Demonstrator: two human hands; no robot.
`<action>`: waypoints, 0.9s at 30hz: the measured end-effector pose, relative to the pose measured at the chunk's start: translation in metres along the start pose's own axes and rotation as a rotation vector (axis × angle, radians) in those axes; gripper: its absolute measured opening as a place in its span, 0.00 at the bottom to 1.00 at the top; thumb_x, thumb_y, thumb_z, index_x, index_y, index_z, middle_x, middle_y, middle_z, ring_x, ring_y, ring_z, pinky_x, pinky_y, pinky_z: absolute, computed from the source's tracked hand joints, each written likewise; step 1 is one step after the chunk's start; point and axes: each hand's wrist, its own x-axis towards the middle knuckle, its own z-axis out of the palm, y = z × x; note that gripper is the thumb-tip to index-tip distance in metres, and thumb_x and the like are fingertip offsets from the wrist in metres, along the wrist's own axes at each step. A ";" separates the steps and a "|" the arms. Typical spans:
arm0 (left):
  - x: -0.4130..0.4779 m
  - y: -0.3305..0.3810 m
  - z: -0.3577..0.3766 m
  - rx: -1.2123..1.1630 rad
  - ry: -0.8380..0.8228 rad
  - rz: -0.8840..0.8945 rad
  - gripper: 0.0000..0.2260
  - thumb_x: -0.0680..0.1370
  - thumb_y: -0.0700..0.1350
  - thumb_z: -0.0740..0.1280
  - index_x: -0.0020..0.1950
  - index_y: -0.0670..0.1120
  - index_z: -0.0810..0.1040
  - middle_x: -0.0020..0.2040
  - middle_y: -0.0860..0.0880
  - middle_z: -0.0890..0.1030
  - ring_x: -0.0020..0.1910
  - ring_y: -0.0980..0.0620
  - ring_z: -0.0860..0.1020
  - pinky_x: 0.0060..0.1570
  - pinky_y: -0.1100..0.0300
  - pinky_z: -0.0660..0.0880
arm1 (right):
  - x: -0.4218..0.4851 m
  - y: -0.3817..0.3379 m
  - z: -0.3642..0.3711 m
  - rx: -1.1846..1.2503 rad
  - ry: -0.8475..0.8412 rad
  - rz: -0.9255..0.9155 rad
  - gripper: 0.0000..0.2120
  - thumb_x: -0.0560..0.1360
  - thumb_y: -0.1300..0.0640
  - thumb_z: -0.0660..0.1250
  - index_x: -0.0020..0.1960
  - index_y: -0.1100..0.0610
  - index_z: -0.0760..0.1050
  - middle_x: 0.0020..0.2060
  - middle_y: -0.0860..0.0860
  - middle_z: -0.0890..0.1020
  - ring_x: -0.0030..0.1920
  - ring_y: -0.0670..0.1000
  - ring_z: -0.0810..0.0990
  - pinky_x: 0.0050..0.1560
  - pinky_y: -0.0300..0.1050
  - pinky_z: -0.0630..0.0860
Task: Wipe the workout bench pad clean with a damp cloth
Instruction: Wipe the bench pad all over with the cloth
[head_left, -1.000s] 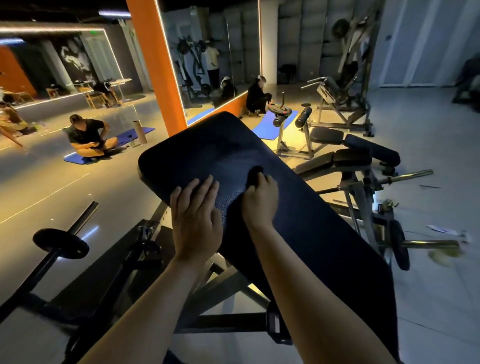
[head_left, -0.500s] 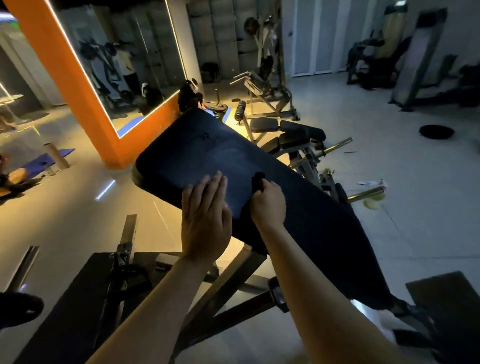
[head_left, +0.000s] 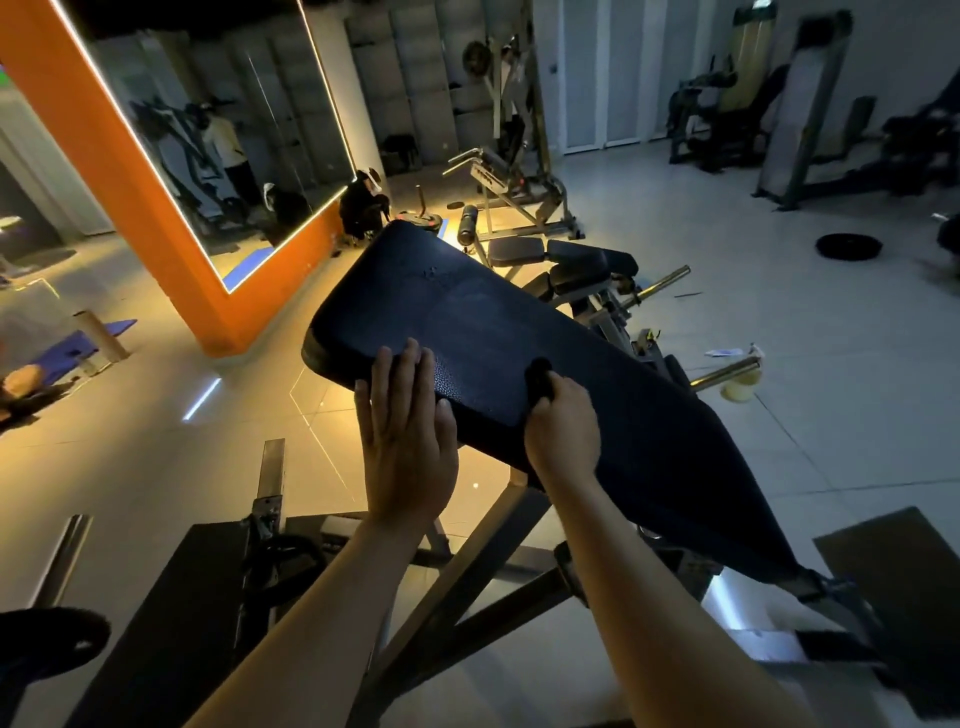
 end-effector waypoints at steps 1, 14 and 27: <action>0.001 0.001 0.000 -0.005 -0.005 -0.003 0.22 0.83 0.45 0.54 0.77 0.41 0.65 0.78 0.42 0.63 0.80 0.44 0.54 0.77 0.40 0.52 | -0.004 -0.006 0.003 -0.027 0.007 -0.004 0.10 0.79 0.61 0.56 0.50 0.53 0.75 0.52 0.47 0.75 0.52 0.49 0.75 0.47 0.44 0.67; 0.031 0.001 -0.017 0.161 -0.105 0.089 0.19 0.81 0.49 0.58 0.67 0.44 0.78 0.71 0.43 0.74 0.74 0.43 0.67 0.76 0.39 0.49 | 0.041 0.003 0.004 -0.006 -0.106 -0.039 0.11 0.81 0.60 0.59 0.49 0.51 0.79 0.47 0.48 0.83 0.47 0.45 0.81 0.51 0.42 0.77; 0.050 0.008 -0.003 0.305 -0.196 0.070 0.20 0.82 0.48 0.56 0.69 0.41 0.76 0.68 0.43 0.78 0.71 0.43 0.72 0.71 0.44 0.63 | 0.071 -0.048 0.031 0.067 -0.308 -0.348 0.15 0.82 0.60 0.59 0.67 0.52 0.75 0.60 0.49 0.79 0.59 0.47 0.77 0.58 0.44 0.73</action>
